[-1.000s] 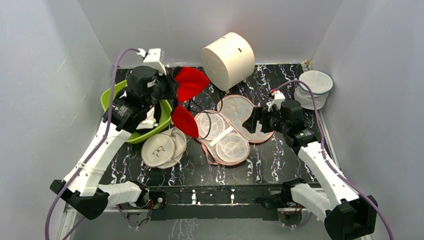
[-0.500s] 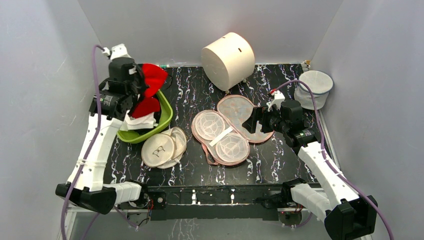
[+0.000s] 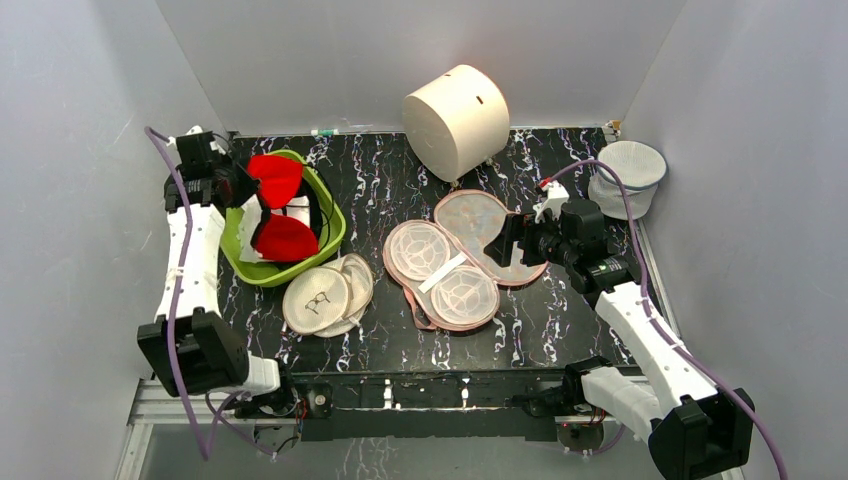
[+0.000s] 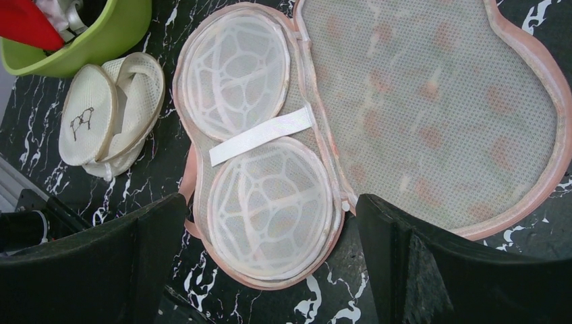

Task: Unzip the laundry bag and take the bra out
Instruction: Place the bra in the bin.

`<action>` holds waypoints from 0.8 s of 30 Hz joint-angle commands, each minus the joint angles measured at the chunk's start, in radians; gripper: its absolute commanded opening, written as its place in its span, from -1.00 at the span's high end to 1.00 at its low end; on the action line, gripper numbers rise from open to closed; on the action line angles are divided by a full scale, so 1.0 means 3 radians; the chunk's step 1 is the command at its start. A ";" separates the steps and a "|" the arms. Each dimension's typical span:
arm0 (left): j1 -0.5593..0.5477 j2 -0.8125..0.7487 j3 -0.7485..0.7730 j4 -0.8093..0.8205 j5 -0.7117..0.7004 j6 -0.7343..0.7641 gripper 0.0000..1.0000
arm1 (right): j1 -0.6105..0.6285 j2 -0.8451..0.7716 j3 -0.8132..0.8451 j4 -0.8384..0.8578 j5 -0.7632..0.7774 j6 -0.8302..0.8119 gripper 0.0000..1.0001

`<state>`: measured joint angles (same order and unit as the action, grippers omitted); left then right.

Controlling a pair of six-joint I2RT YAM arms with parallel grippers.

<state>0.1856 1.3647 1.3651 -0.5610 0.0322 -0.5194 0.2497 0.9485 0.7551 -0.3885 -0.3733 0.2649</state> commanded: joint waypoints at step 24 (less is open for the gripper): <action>0.0721 0.0950 -0.0435 0.1190 0.0666 -0.0310 1.00 | 0.0014 0.0334 0.0032 0.0118 0.0011 -0.0006 -0.96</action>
<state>0.3965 1.6360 1.2415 -0.2588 0.1833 -0.6262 0.2497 1.0344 0.7551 -0.3897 -0.3725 0.2646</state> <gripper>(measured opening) 0.043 0.980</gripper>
